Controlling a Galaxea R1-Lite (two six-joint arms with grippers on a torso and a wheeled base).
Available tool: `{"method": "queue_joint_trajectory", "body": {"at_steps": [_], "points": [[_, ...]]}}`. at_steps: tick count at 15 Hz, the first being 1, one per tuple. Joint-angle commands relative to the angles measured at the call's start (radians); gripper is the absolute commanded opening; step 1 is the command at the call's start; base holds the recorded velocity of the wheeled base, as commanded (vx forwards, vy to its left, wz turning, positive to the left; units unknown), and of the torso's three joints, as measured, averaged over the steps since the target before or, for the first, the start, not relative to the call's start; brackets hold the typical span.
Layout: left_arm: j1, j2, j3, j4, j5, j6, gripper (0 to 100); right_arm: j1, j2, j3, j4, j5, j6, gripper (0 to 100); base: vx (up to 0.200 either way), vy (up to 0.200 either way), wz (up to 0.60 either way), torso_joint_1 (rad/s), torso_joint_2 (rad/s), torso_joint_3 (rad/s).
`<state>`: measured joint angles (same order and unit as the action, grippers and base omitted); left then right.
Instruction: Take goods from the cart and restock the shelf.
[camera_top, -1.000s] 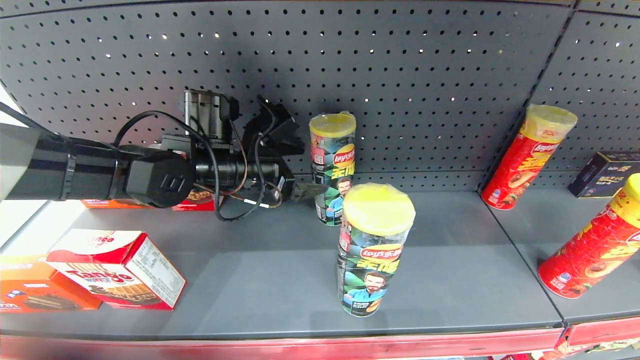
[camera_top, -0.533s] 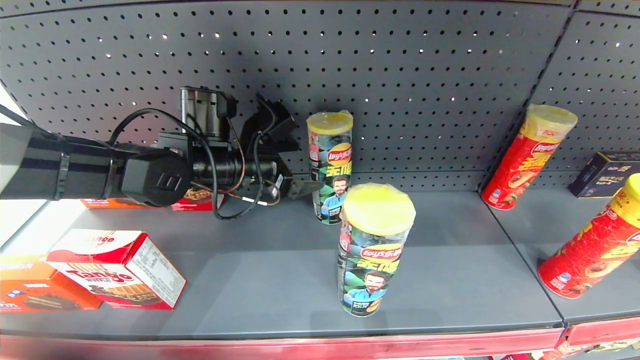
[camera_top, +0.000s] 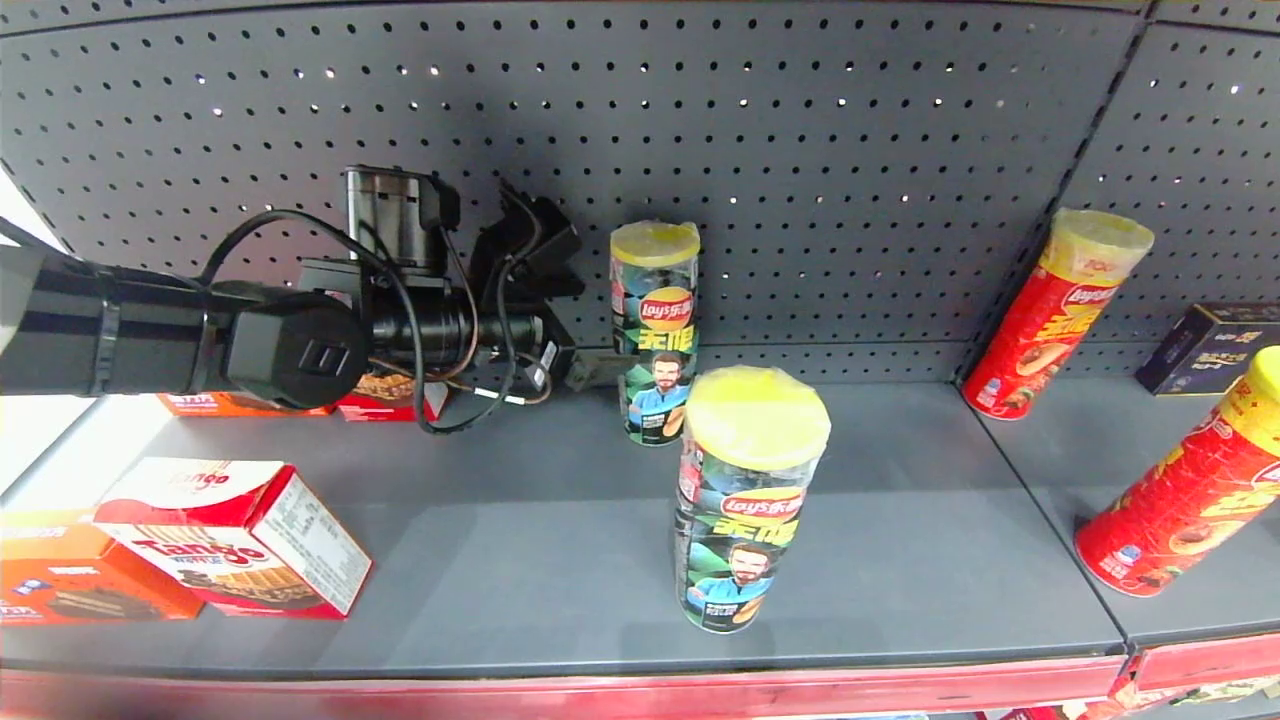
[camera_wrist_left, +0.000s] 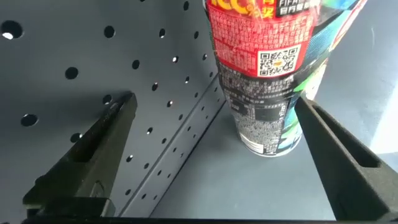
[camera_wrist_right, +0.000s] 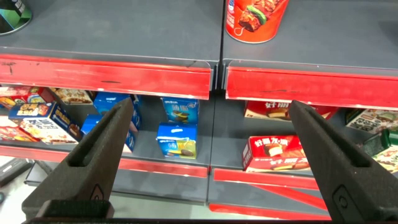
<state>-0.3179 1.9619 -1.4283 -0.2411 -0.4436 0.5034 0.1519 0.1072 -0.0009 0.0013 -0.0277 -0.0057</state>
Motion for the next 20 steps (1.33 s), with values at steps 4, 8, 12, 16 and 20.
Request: {"method": "queue_joint_trajectory", "body": {"at_steps": [4,8,12,16,20], "points": [[0.022,-0.057,0.063,-0.009,0.071,0.055,100,0.001,0.000,0.001,0.000,0.000,0.000,100,0.000,0.000,0.00,0.000,0.00,0.000],[0.019,-0.087,0.143,-0.017,0.164,0.135,100,0.001,0.002,-0.001,0.000,0.000,0.000,100,0.000,0.000,0.00,0.000,0.00,0.000],[-0.006,-0.087,0.157,-0.050,0.178,0.141,100,0.000,0.002,-0.001,0.000,0.000,0.000,100,0.000,0.000,0.00,0.000,0.00,0.000],[-0.040,-0.090,0.158,-0.037,0.152,0.126,100,0.000,0.002,0.001,0.000,0.000,0.000,100,0.000,0.000,0.00,0.000,0.00,0.000],[-0.046,-0.087,0.149,-0.040,0.154,0.118,100,0.000,0.002,-0.001,-0.001,0.000,0.000,100,0.000,0.000,0.00,0.000,0.00,0.000]]}}
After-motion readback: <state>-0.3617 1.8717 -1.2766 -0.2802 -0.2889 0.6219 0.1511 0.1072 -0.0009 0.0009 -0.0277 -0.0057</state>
